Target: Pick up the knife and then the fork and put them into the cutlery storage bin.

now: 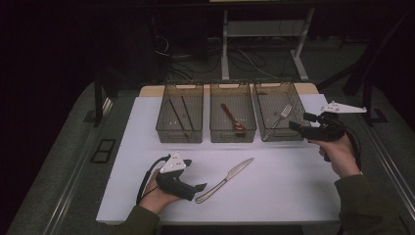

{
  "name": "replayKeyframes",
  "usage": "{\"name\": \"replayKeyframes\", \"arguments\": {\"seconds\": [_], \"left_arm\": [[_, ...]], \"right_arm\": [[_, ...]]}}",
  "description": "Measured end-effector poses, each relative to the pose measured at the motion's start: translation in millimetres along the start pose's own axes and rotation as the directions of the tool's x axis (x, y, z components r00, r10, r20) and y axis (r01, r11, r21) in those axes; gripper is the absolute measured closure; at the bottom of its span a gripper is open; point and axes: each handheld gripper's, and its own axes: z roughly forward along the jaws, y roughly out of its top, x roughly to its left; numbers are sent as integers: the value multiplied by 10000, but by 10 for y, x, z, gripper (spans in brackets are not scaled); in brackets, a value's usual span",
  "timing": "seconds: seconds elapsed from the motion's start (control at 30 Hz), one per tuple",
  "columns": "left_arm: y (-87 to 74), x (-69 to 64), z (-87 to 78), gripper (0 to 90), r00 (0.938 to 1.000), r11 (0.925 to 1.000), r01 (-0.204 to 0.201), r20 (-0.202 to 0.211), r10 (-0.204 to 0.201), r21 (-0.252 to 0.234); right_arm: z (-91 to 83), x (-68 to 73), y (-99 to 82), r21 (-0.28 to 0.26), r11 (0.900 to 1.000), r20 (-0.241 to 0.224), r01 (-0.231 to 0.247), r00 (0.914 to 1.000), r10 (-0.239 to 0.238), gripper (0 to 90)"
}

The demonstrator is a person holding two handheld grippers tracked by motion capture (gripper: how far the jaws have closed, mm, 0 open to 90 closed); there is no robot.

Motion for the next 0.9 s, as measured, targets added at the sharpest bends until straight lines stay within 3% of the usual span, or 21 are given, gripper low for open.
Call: {"name": "replayKeyframes", "arguments": {"seconds": [0.17,0.33,0.67,0.9], "left_arm": [[19,-20,4,57,9999,10000,24,-112,-23,59],[58,-25,5,139,9999,9996,105,-139,-102,248],[227,-76,81,267,10000,9957,-77,3,77,923],[375,-144,208,408,9999,9883,-52,113,35,1527]], "right_arm": [[-66,178,-123,-189,9998,-364,20,9993,-27,195],[-123,356,-300,-339,9993,-684,141,9975,-164,181],[-160,627,-712,84,9988,-814,481,9956,-473,176],[-166,750,-875,566,9957,-1077,739,9919,-675,169]]}}
